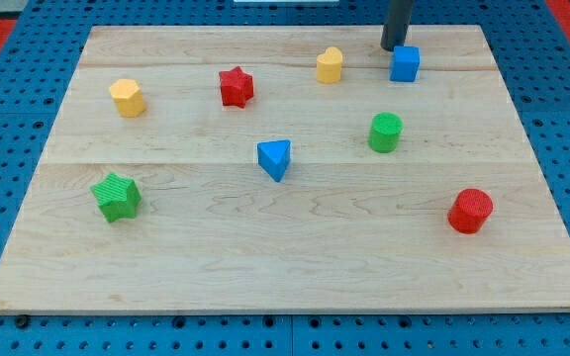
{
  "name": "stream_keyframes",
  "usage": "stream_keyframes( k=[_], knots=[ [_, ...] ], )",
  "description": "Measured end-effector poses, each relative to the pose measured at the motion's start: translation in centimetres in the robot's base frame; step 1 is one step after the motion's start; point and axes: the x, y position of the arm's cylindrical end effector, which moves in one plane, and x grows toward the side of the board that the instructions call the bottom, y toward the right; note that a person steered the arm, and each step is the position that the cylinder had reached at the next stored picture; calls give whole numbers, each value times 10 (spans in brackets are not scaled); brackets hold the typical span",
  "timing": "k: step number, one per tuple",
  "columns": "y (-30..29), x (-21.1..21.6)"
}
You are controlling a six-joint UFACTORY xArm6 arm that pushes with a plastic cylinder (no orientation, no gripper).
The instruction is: Place your arm in between the yellow hexagon and red star
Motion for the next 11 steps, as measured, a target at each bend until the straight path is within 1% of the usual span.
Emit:
stream_keyframes(
  k=[1,2,4,7,9,11],
  knots=[
    [0,-8],
    [-34,-12],
    [-125,-23],
    [-260,24],
    [-290,74],
    [-286,124]
  ],
)
